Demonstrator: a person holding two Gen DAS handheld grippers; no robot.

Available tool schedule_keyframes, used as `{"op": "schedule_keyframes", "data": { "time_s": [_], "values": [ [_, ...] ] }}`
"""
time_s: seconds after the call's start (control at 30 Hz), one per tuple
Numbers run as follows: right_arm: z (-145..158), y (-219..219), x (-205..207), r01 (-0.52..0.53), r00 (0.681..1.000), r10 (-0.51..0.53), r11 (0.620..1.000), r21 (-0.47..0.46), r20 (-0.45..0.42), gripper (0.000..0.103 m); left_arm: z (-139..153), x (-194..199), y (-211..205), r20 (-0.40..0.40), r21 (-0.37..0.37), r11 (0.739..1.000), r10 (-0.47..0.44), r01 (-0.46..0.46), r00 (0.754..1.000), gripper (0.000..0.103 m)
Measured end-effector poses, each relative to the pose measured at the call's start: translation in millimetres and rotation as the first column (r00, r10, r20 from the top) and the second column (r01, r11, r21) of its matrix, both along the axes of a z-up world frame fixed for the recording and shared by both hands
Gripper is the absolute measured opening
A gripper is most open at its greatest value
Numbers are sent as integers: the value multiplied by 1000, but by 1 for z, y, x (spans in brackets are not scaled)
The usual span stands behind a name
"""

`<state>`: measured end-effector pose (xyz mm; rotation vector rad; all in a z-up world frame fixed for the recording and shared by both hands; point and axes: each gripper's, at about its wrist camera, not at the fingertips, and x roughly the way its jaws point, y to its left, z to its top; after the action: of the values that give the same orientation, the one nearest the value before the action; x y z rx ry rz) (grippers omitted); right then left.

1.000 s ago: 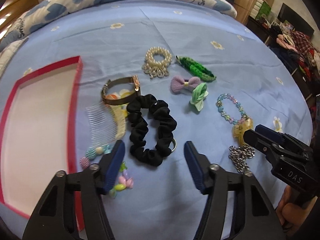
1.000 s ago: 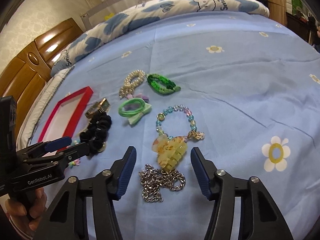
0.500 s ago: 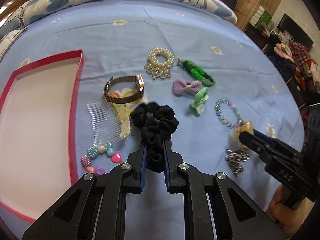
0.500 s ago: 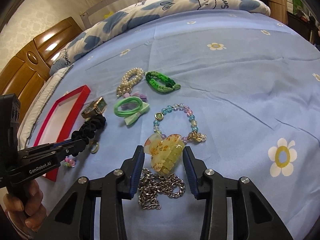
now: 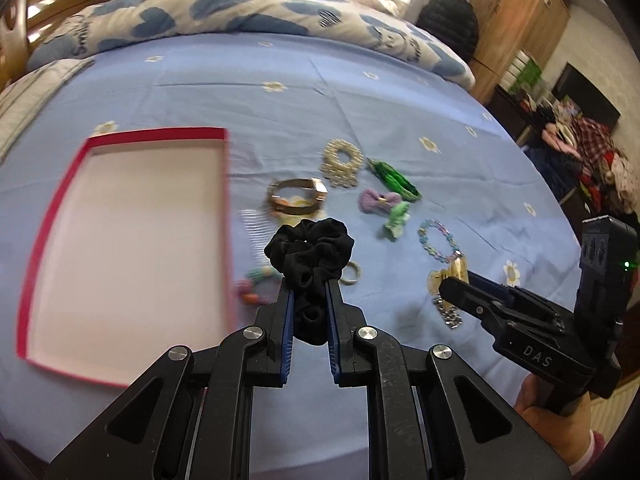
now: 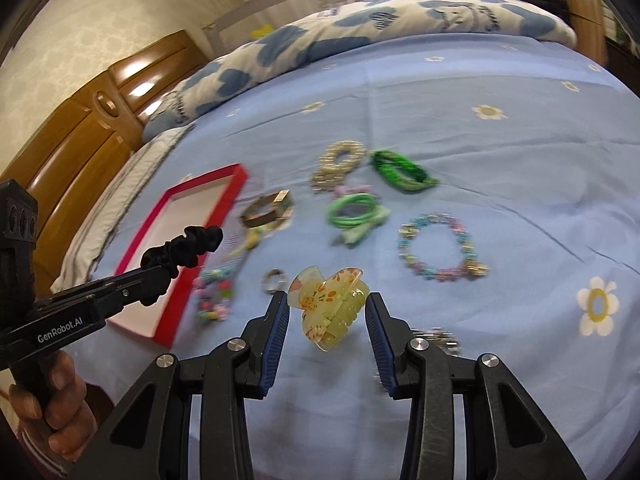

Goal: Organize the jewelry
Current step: 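Drop the scrunchie into the red tray with the left tool while the right drops the clip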

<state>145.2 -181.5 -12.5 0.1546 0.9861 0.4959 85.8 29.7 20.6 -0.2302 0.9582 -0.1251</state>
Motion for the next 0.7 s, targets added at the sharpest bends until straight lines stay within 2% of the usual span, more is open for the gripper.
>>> {"op": "schedule_keyframes", "data": {
  "time_s": [0.37,0.7],
  "values": [
    [14,79,-14,-190,982,189,981,45,16,40,-2,-29,75,2,14,986,164,-164,986,12],
    [19,169,-19,-361,933,360,930,68,19,40,-12,-36,130,-21,51,963,267,-265,964,13]
  ]
}}
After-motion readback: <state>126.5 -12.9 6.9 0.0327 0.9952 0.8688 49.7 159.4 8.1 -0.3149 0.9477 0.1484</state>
